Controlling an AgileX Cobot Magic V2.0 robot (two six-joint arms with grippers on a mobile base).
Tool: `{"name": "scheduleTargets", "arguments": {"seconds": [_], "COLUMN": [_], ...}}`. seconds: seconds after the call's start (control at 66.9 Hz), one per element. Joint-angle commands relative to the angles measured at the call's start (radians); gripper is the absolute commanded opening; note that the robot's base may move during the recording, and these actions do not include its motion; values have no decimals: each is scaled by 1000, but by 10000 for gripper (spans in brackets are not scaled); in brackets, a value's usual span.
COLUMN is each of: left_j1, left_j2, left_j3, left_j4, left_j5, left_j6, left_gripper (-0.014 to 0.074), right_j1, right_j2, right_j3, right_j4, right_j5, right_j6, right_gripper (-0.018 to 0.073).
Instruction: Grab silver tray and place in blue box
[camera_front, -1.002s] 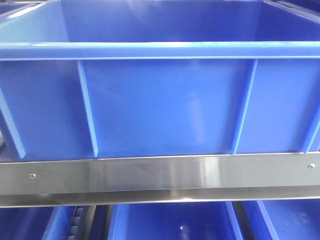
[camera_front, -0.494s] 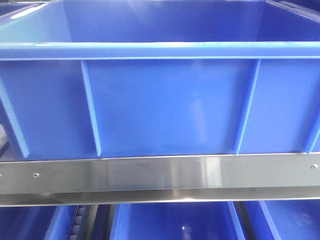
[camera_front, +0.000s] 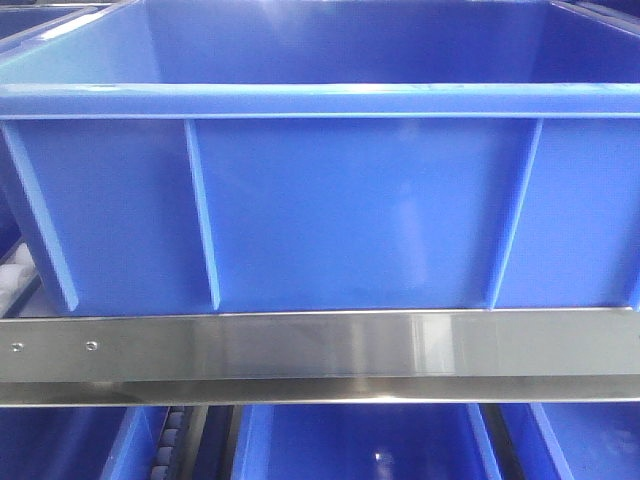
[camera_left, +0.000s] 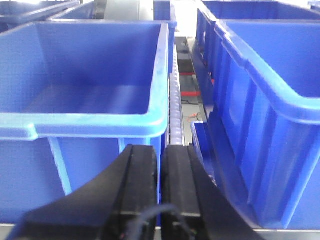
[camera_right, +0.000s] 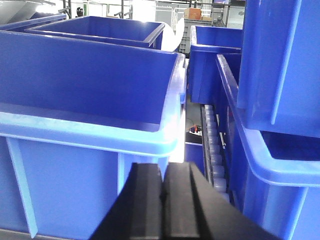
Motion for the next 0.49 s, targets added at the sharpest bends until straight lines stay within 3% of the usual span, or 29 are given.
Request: {"name": "scheduleTargets", "arguments": {"seconds": [0.0,0.479], "left_j1": [-1,-49], "left_j2": [-14,-14], "left_j3": [18,18], "left_j4": [-4,-4], "left_j5": [-94,-94], "left_j6": [4,4], "left_gripper": [15,14], "right_j1": [-6,-6], "right_j2": [-20,-20], "right_j3": [-19,-19], "right_j4": [1,1], "right_j5": [-96,-96], "right_j6": [-7,-7], "right_gripper": [48,48]}}
